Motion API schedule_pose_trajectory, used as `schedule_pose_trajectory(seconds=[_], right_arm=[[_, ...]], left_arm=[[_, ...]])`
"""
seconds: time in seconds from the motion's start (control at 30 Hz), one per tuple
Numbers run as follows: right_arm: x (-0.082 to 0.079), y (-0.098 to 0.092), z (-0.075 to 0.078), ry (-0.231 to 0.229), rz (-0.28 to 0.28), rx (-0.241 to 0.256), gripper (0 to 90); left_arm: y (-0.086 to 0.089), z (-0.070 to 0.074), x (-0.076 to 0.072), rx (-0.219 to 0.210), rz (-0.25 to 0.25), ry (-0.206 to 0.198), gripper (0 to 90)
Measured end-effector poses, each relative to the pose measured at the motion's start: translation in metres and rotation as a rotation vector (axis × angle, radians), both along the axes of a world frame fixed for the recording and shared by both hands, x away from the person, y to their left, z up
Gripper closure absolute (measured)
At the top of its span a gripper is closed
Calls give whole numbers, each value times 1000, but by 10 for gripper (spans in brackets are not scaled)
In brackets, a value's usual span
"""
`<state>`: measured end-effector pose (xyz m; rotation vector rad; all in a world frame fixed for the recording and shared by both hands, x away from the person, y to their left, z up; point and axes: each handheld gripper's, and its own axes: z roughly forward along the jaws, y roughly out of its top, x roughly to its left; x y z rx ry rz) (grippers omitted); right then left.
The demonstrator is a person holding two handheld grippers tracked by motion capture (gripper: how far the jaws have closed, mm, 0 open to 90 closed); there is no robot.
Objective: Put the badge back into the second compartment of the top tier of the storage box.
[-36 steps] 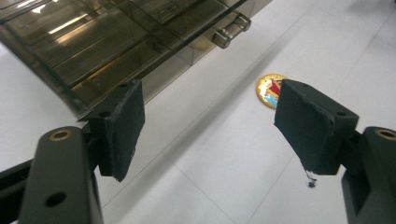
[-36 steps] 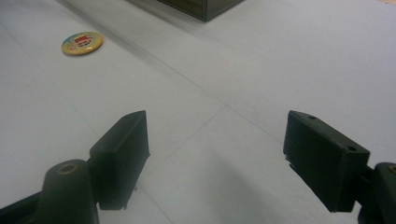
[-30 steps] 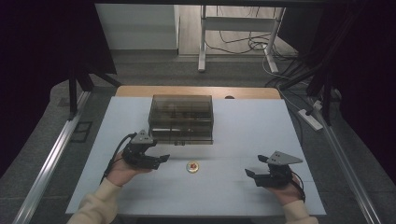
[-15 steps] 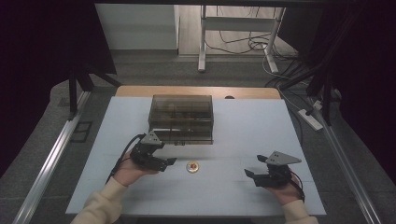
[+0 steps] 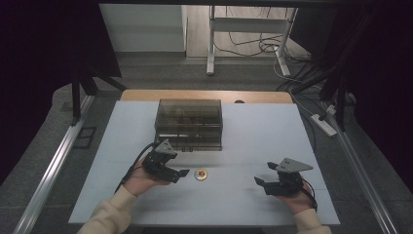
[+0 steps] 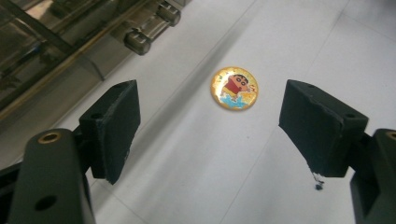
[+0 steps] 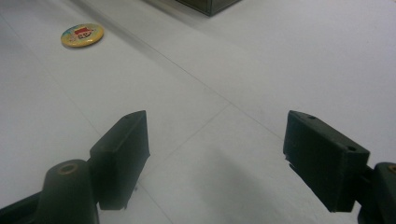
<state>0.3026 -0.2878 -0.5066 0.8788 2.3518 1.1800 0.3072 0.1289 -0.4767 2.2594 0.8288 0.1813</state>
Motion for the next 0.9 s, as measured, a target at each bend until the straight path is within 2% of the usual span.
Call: schedule_pose_trajectory(seconds=[0.9], right_arm=[[1,3,-2,5,4,-19,223]], left_arm=[[-34,-14,12,71,-69,55,194]])
